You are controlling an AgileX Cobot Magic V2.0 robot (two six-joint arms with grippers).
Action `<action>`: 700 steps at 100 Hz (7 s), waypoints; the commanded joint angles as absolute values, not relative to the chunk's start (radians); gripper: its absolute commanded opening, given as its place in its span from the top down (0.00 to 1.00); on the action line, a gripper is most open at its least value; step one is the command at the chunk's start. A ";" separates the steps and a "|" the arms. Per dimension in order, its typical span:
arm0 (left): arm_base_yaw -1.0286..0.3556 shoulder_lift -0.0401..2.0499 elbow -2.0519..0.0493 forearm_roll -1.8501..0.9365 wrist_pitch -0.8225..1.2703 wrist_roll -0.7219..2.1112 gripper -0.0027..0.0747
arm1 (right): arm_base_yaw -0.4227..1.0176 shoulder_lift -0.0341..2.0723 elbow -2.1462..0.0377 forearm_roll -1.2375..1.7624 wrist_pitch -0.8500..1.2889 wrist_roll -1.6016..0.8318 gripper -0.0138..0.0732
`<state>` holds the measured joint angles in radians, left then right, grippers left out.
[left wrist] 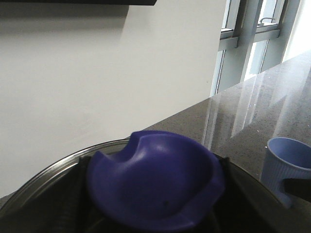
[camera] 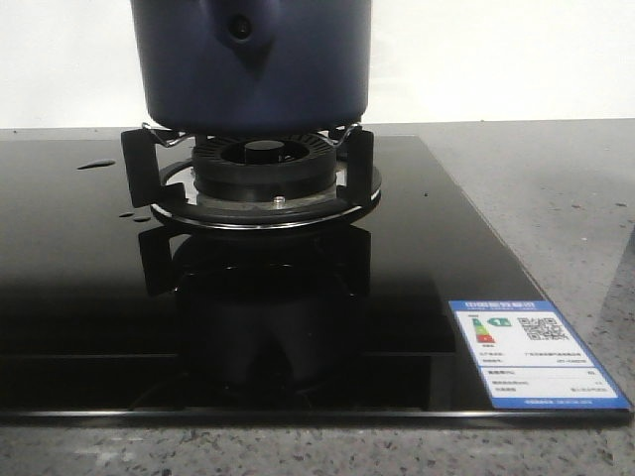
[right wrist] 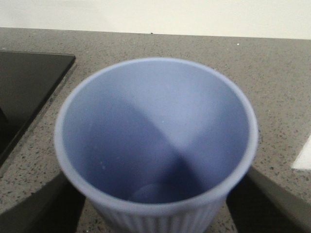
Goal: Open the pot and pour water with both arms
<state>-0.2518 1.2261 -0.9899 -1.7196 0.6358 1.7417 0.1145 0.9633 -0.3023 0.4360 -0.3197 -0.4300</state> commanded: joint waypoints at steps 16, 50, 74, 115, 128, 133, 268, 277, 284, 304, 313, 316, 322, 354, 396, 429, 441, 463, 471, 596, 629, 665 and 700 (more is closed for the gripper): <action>-0.268 1.198 -1.033 -1.792 0.713 1.746 0.55 | 0.109 0.921 -0.395 0.437 -0.306 -0.428 0.20; -0.288 1.198 -1.033 -1.792 0.711 1.748 0.55 | 0.109 0.735 -0.433 0.439 -0.223 -0.428 0.17; -0.288 1.241 -1.050 -1.798 0.720 1.750 0.55 | 0.109 0.591 -0.433 0.517 -0.145 -0.428 0.17; -0.335 1.315 -1.130 -1.805 0.730 1.784 0.55 | 0.109 0.510 -0.455 0.504 -0.199 -0.465 0.17; -0.356 1.338 -1.140 -1.813 0.730 1.823 0.55 | 0.109 0.510 -0.466 0.504 -0.201 -0.465 0.17; -0.360 1.349 -1.145 -1.813 0.727 1.825 0.55 | 0.109 0.506 -0.475 0.504 -0.192 -0.465 0.18; -0.360 1.472 -1.148 -1.849 0.649 1.862 0.55 | 0.109 0.378 -0.597 0.504 -0.066 -0.465 0.92; -0.360 1.479 -1.148 -1.851 0.649 1.864 0.55 | 0.109 0.378 -0.597 0.504 -0.060 -0.465 0.92; -0.360 1.479 -1.148 -1.853 0.646 1.886 0.52 | 0.109 0.378 -0.597 0.504 -0.050 -0.465 0.92; -0.360 1.479 -1.148 -1.863 0.645 1.911 0.28 | 0.109 0.378 -0.597 0.504 -0.016 -0.465 0.92; -0.360 1.479 -1.148 -1.863 0.649 1.909 0.20 | 0.109 0.378 -0.597 0.504 -0.016 -0.465 0.92; -0.360 1.479 -1.148 -1.863 0.655 1.908 0.20 | 0.109 0.378 -0.597 0.504 -0.016 -0.465 0.92; -0.360 1.477 -1.148 -1.863 0.677 1.908 0.19 | 0.109 0.378 -0.597 0.504 -0.016 -0.465 0.92; -0.355 1.401 -1.151 -1.863 0.719 1.904 0.19 | 0.109 0.378 -0.597 0.504 -0.016 -0.465 0.92; -0.232 1.108 -1.063 -1.805 0.591 1.790 0.44 | 0.109 0.378 -0.597 0.465 0.019 -0.465 0.92; -0.166 0.680 -0.704 -1.804 0.338 1.739 0.94 | 0.109 0.333 -0.596 0.373 0.319 -0.466 0.92; -0.166 0.552 -0.601 -1.748 0.329 1.739 0.99 | 0.109 0.275 -0.596 0.373 0.426 -0.466 0.92; -0.166 0.385 -0.432 -1.748 0.211 1.590 0.99 | 0.109 0.165 -0.596 0.371 0.511 -0.466 0.92; -0.166 0.342 -0.387 -1.748 0.192 1.590 0.99 | 0.109 0.136 -0.596 0.376 0.540 -0.466 0.92; -0.166 0.317 -0.353 -0.917 0.158 0.974 0.99 | 0.109 0.120 -0.596 0.376 0.565 -0.466 0.92; -0.166 0.305 -0.243 -0.144 -0.025 0.209 0.99 | 0.109 0.120 -0.596 0.376 0.565 -0.466 0.92; -0.166 0.092 0.022 -0.081 -0.101 0.064 0.99 | 0.109 0.120 -0.596 0.376 0.565 -0.466 0.92; -0.027 -0.032 0.034 0.050 0.230 -0.086 0.99 | 0.109 0.120 -0.596 0.376 0.565 -0.466 0.92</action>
